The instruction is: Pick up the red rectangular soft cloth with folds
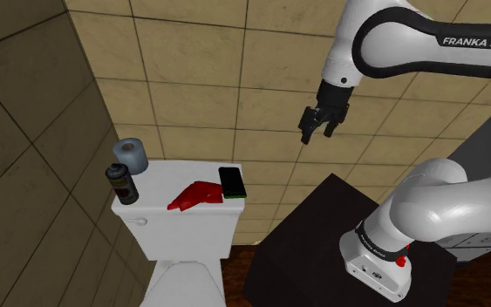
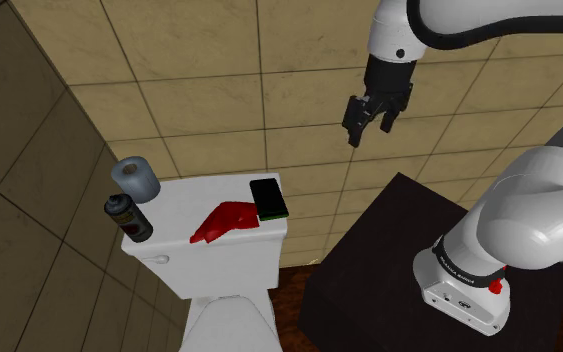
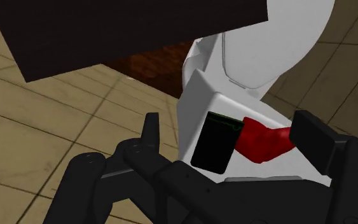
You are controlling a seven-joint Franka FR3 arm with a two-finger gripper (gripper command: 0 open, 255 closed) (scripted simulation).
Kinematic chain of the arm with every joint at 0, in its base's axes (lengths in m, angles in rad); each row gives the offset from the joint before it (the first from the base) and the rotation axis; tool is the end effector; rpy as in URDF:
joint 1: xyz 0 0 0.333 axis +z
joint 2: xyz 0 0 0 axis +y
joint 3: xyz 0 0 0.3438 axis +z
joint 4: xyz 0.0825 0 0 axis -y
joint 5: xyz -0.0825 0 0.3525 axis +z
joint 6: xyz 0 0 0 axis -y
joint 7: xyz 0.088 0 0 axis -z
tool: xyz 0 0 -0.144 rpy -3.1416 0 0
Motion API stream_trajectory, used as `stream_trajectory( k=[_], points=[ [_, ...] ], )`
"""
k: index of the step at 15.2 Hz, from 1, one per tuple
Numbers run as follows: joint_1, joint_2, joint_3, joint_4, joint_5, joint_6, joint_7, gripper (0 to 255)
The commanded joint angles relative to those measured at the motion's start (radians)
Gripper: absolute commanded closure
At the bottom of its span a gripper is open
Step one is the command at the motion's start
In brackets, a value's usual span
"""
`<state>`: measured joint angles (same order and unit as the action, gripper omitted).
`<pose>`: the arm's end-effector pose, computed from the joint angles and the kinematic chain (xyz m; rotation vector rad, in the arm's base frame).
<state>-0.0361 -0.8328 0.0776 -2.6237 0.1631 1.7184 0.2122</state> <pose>0.2406 0.0333 0.4788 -3.0251 0.3465 0.1283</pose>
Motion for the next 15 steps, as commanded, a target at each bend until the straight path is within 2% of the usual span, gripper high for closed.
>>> stream_trajectory(
  k=[1, 8, 15],
  points=[
    [0.001, 0.022, 0.033, -0.039, 0.05, 0.074, 0.069, 0],
    [0.031, 0.146, 0.166, -0.142, 0.233, 0.354, 0.287, 0],
    [0.057, 0.404, 0.301, -0.142, 0.408, 0.687, 0.47, 0]
  ],
)
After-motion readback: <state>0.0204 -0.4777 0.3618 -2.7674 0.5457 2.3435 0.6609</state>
